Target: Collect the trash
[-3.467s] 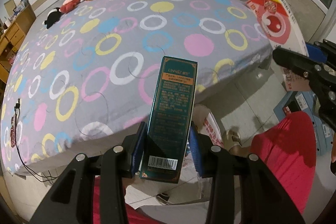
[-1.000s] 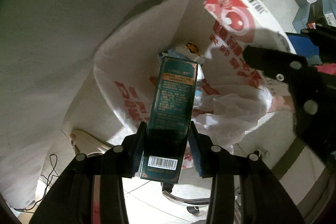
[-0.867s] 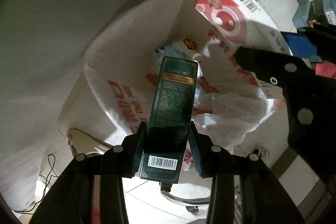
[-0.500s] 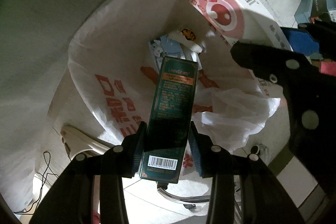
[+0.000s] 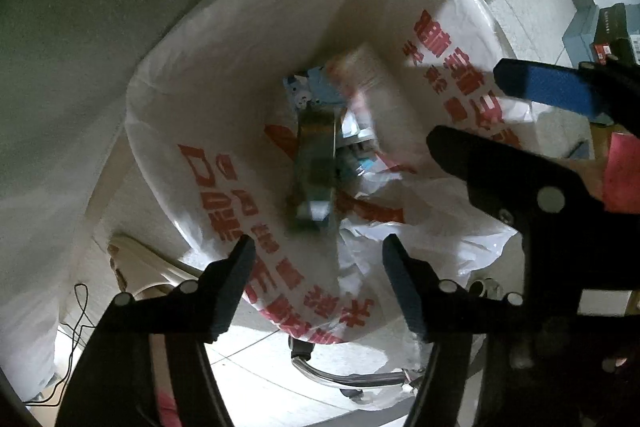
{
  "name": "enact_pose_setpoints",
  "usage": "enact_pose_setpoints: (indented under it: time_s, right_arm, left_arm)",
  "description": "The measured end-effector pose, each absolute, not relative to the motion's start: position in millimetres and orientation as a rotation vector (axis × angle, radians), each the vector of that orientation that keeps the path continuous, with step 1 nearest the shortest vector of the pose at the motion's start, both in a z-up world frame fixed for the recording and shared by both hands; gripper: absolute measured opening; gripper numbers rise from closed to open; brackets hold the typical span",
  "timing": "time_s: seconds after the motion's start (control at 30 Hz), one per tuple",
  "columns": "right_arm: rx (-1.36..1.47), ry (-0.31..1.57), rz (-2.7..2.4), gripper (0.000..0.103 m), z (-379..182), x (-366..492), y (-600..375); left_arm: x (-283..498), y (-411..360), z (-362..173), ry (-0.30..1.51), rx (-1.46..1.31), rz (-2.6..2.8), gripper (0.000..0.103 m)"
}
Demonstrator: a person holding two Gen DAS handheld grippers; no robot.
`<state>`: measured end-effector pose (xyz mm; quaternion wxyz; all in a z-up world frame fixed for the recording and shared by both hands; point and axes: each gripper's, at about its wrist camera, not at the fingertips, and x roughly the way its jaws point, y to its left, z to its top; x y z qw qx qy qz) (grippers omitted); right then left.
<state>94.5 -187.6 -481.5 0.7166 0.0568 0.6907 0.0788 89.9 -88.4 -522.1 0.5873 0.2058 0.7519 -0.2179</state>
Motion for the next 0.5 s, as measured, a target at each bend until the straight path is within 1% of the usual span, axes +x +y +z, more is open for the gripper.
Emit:
enact_pose_setpoints:
  time_s: [0.23,0.3,0.37,0.43,0.5]
  right_arm:
    - [0.140,1.536,0.162,0.052,-489,92,-193]
    - [0.139,1.533,0.162,0.052,-488,92,-193]
    - [0.140,1.529,0.155,0.058,-485,91,-194]
    - [0.137,1.526,0.148,0.066,-484,87,-194]
    - [0.119,1.528,0.129,0.072,-479,85,-194]
  left_arm:
    - [93,-84,-518,1.757,0.458,-0.483,0.068]
    - [93,-84,-513,1.752,0.447,-0.478,0.071]
    - [94,-82,-507,1.744,0.436,-0.469,0.073]
    - [95,-79,-503,1.735,0.424,-0.459,0.077]
    - [95,-76,-495,1.725,0.415,-0.441,0.080]
